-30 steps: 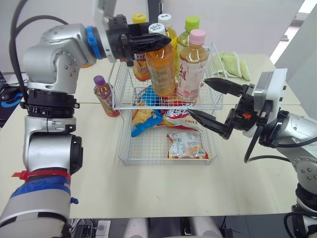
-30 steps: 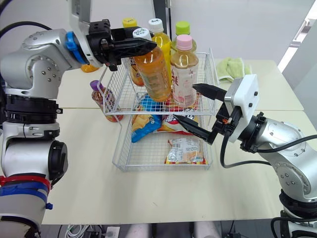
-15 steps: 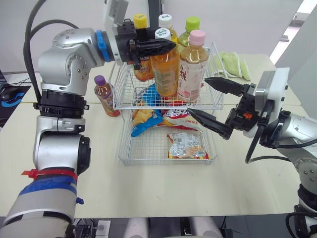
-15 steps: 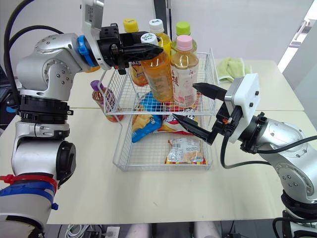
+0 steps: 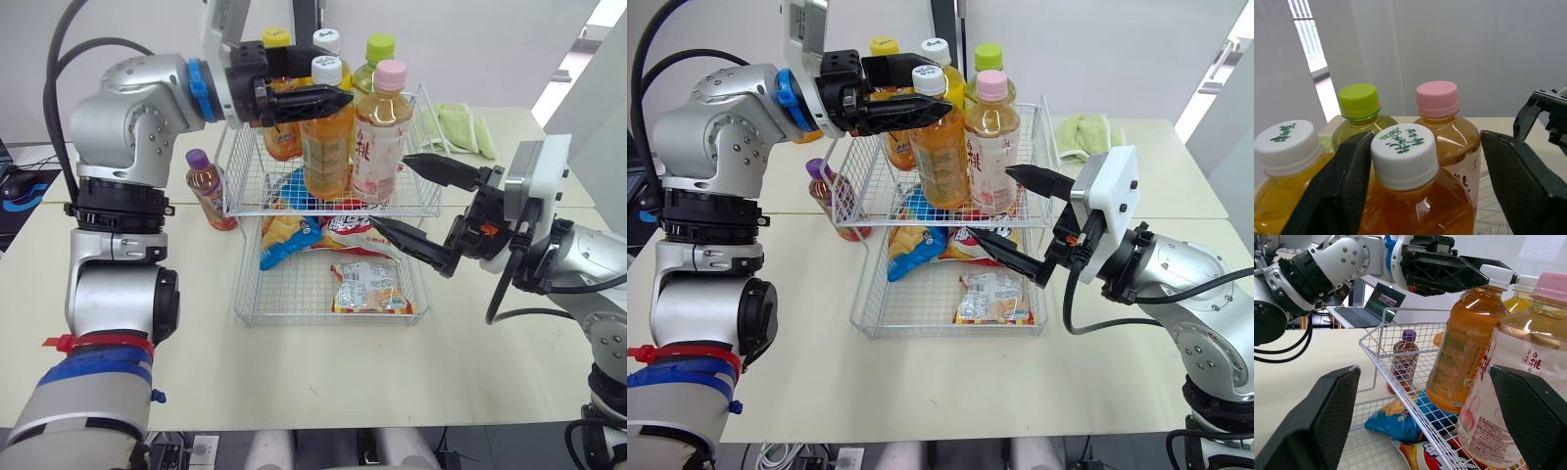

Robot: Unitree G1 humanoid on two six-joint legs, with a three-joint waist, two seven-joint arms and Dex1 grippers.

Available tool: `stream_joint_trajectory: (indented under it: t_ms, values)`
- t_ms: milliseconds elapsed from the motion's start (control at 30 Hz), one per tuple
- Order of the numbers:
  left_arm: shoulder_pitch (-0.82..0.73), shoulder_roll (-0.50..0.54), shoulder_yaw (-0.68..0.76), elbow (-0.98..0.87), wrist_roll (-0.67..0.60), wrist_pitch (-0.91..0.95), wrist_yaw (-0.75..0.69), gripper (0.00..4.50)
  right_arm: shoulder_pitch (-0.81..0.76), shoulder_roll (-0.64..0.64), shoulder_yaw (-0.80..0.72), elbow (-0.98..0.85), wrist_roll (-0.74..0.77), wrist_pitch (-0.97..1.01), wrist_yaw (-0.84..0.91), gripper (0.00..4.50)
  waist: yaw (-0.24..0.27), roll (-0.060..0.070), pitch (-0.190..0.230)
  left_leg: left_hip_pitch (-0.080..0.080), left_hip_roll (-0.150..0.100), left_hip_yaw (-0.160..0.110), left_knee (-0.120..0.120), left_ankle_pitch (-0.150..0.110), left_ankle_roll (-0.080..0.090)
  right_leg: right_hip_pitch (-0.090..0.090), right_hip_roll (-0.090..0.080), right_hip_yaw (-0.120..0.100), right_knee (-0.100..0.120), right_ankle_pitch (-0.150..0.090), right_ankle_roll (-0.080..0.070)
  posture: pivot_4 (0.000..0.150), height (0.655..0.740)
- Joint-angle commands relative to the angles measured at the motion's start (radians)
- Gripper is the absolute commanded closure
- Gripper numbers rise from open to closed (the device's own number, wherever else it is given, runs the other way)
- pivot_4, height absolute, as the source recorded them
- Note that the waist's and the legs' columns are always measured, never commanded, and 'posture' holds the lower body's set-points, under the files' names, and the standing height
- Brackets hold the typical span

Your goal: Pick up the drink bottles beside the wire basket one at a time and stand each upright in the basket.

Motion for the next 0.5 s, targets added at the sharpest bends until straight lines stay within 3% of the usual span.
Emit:
stream_joint_trajectory:
  t_ms: [33,333,500]
  values:
    - [-0.01,0.028,0.053,-0.065,-0.03,0.025,0.022,0.04,-0.021,0.001,-0.002,0.0,0.0,-0.028,0.014,0.0,0.0,0.0,0.0,0.0,0.0,0.0,0.0,0.0,0.0,0.0,0.0,0.0,0.0,0.0,0.0,0.15,0.74]
    - [0.055,0.15,0.213,-0.254,-0.137,0.214,0.15,0.04,-0.067,0.018,0.04,0.07,-0.009,-0.062,0.098,0.0,-0.005,0.0,0.0,0.001,0.001,0.0,0.0,0.0,0.0,0.0,0.0,0.001,0.0,0.0,0.0,0.15,0.74]
    - [0.23,0.243,0.349,-0.374,-0.151,0.261,0.277,0.04,-0.105,0.04,0.075,0.123,-0.011,-0.089,0.167,0.0,-0.004,0.0,0.0,0.003,0.001,0.001,0.0,0.0,0.0,0.001,0.0,0.001,0.001,0.0,0.0,0.15,0.74]
